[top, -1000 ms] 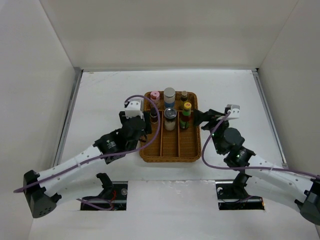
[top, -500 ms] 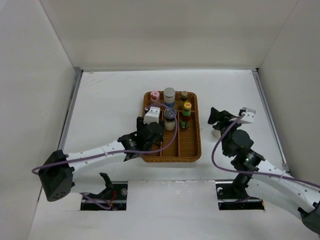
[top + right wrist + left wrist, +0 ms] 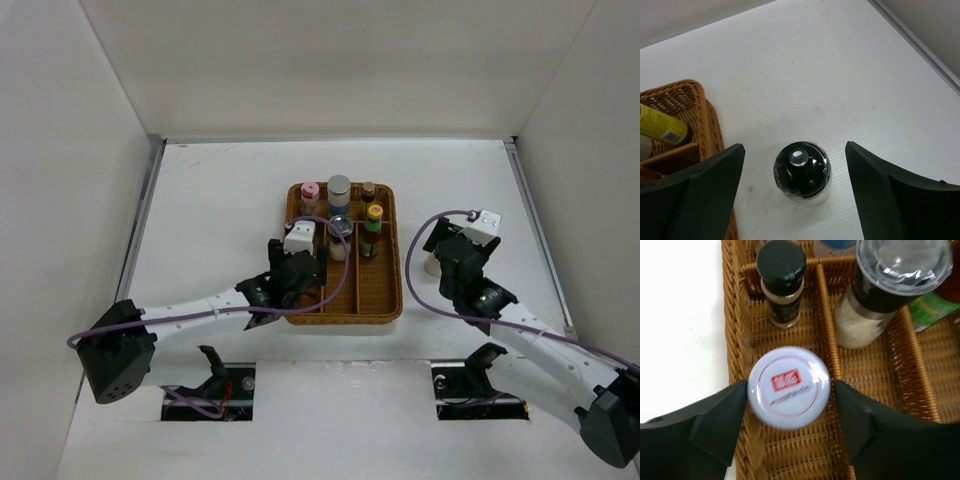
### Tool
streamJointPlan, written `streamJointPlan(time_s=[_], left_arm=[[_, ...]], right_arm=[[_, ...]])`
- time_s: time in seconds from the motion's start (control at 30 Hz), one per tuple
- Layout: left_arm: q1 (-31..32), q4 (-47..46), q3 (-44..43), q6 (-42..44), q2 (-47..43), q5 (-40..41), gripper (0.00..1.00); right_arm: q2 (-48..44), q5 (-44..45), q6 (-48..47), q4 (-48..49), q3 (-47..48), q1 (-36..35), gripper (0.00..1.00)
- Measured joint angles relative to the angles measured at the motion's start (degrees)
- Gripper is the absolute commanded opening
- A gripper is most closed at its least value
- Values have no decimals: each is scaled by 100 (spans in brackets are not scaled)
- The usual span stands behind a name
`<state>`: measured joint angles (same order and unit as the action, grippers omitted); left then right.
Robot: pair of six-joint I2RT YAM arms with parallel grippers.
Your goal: Organize the condiment bottles
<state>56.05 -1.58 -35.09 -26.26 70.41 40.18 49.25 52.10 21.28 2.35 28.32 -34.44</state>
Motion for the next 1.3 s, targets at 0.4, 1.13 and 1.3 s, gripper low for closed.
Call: streamJointPlan(time_s=[0.4, 1.13, 1.3], left_arm=[[-361, -1307, 557, 273, -1353, -199, 90], [-730, -2061, 999, 310, -1541, -573, 90], [-787, -2068, 999, 304, -1510, -599, 90]], right_arm=[[544, -463, 627, -649, 4, 560, 90], [1082, -1375, 898, -479, 48, 876, 51], [697, -1078, 841, -896, 74, 393, 47]])
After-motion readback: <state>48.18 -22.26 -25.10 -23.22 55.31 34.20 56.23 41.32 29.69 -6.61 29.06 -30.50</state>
